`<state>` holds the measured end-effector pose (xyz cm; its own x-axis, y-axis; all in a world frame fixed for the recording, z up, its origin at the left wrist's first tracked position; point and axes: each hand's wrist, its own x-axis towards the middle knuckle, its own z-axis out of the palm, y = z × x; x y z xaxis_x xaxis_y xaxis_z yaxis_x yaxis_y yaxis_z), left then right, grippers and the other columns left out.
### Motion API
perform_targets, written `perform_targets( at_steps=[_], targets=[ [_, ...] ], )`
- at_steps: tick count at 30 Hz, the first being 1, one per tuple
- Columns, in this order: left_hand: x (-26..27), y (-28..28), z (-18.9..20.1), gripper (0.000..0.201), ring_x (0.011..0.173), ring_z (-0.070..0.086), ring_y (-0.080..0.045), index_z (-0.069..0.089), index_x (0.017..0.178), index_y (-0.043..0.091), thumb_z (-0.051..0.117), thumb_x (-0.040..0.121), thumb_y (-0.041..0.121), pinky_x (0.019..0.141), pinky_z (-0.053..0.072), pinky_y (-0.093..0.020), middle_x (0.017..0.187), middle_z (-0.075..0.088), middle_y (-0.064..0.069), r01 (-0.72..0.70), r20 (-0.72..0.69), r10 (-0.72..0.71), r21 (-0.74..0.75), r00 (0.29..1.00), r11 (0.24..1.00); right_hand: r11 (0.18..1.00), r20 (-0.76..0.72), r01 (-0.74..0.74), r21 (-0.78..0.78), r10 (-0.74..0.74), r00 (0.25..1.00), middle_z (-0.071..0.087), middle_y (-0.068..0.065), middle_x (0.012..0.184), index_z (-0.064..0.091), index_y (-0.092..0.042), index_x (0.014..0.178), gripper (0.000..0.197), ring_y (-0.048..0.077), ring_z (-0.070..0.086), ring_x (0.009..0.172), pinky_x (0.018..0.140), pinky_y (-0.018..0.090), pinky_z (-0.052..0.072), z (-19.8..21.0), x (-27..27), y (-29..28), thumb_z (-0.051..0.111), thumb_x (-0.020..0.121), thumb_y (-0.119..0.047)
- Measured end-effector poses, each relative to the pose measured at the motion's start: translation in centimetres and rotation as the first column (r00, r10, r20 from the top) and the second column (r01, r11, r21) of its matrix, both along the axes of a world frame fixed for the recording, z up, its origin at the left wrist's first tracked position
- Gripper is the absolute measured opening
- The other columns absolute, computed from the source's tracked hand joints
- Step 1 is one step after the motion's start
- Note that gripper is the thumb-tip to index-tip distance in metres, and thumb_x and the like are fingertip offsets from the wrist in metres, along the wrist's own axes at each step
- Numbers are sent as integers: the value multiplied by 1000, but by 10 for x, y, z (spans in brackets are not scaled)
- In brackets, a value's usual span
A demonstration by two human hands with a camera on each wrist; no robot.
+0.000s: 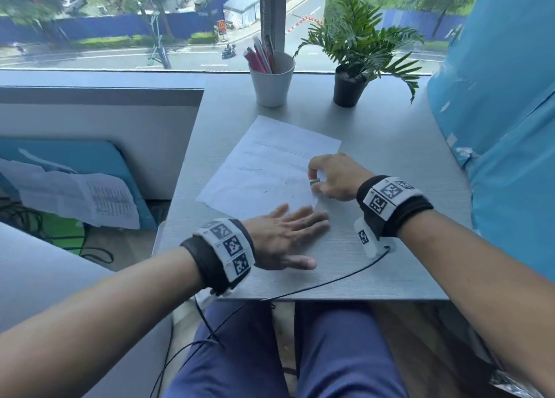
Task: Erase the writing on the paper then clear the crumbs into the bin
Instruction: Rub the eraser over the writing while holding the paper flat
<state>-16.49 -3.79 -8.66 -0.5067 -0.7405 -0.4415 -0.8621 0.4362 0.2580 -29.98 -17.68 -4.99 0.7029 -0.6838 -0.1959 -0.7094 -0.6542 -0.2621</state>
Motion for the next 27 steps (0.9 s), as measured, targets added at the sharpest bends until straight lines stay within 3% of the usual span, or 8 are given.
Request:
perform_targets(
  at_steps=[5, 7, 9, 12, 15, 20, 24, 27],
  targets=[
    [32, -3, 2, 86, 148, -24, -15, -15, 156, 28, 11, 89, 75, 120, -13, -49, 159, -27, 8, -253, 75, 251, 18, 965, 967, 1000, -20, 4, 12, -4, 1000, 64, 6, 114, 66, -15, 101, 17, 27, 49, 113, 88, 31, 40, 0, 0, -2, 66, 85, -20],
    [46, -6, 4, 95, 149, -22, -19, -15, 156, 19, 11, 87, 79, 119, -13, -53, 160, -26, 1, -420, 188, 422, -51, 887, 906, 1000, -27, 5, 12, -5, 1000, 64, 5, 114, 66, -14, 102, 18, 27, 49, 114, 89, 32, 40, 1, 2, -2, 66, 85, -19],
    [49, -6, 5, 102, 149, -22, -22, -14, 156, 13, 12, 86, 81, 118, -15, -55, 162, -24, -5, -486, 233, 506, -143, 830, 862, 1000, -32, 7, 5, -7, 999, 64, 5, 114, 67, -14, 102, 18, 27, 49, 114, 89, 32, 40, 1, 2, -2, 66, 85, -19],
    [28, -1, 7, 94, 149, -20, -17, -13, 157, 18, 16, 88, 77, 120, -13, -51, 161, -24, 1, -247, 102, 257, -102, 961, 964, 1000, -41, -1, -7, 1, 999, 65, 5, 113, 68, -15, 100, 16, 28, 50, 113, 90, 33, 41, 1, 3, -2, 67, 84, -20],
    [7, 1, 2, 79, 148, -20, -11, -9, 157, 28, 21, 96, 67, 116, -15, -43, 162, -20, 8, -46, -25, 46, -9, 999, 999, 1000, -42, 9, 0, -9, 999, 65, 5, 112, 68, -16, 97, 15, 28, 51, 111, 91, 33, 42, 1, 3, -3, 67, 82, -20],
    [35, -26, -2, 76, 147, -23, -13, -12, 155, 33, 18, 95, 68, 119, -12, -54, 160, -23, 10, -237, 7, 237, -2, 971, 971, 1000, -31, 16, 3, -16, 999, 64, 5, 113, 68, -16, 98, 15, 27, 51, 113, 92, 33, 41, -1, 3, -3, 68, 84, -20],
    [57, -47, 1, 87, 150, -18, -14, -11, 157, 30, 33, 93, 70, 119, -8, -57, 162, -22, 11, -428, 46, 428, 7, 903, 904, 1000, -11, 29, 11, -29, 1000, 65, 2, 109, 67, -19, 93, 12, 24, 53, 109, 90, 32, 45, -5, 1, -2, 71, 82, -22],
    [58, -59, 7, 110, 152, -9, -14, 0, 159, 27, 57, 78, 76, 119, -3, -61, 165, -12, 6, -457, 2, 458, -57, 889, 888, 999, -32, 47, 13, -47, 998, 64, -1, 107, 64, -24, 86, 10, 22, 54, 107, 93, 38, 47, -8, -2, 0, 72, 80, -24]
  ],
)
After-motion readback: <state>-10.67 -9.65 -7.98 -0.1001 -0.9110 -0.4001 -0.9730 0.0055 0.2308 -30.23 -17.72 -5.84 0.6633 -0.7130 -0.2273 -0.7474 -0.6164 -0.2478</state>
